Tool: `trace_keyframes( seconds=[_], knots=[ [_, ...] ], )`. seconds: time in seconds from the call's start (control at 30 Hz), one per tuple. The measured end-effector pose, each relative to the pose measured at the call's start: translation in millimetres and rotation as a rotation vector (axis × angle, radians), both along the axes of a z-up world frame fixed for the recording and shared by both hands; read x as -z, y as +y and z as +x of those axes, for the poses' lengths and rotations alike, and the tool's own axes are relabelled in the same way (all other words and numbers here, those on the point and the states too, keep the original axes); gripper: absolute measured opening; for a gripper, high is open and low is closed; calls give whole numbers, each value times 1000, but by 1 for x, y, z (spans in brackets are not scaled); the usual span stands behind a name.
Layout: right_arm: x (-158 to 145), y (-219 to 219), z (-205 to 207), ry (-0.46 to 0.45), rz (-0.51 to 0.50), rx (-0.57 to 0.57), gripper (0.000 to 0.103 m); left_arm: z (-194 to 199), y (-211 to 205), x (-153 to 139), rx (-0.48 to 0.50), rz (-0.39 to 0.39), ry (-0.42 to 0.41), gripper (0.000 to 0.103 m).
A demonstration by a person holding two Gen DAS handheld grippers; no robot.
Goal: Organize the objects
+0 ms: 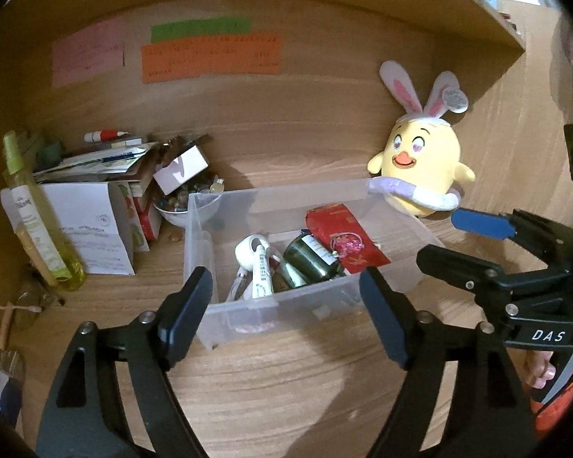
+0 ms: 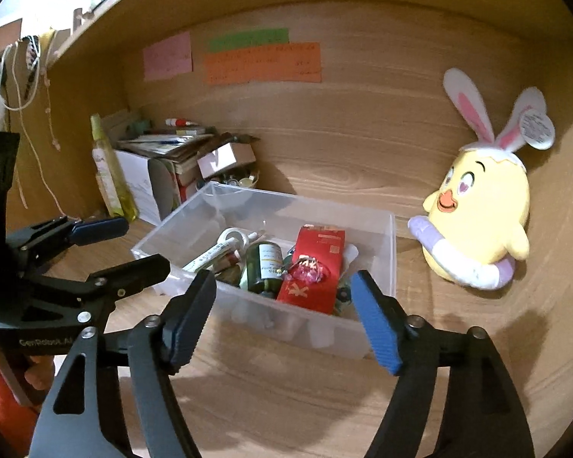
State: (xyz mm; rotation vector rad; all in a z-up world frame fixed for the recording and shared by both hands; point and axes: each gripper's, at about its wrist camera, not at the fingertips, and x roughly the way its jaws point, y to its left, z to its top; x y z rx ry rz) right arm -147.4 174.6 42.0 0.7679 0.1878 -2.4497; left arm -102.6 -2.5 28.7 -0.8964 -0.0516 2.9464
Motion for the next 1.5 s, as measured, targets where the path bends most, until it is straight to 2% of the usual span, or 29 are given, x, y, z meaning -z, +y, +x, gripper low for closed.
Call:
trace_keyframes(
  seconds=[0.07,0.43,0.87,1.5],
  knots=[
    [3,3,6,1,-1,0,74,7,0,1,-7,6,13,90],
    [20,12,32,-3,-10,10,77,32,5,14,-4,51,11,92],
    [24,18,30,-27,-22,27,78,31,-1,25,-14,86,-19,92],
    [25,21,29,-42,-40,32,81,30,1,26,-4,87,-25,92]
  ],
)
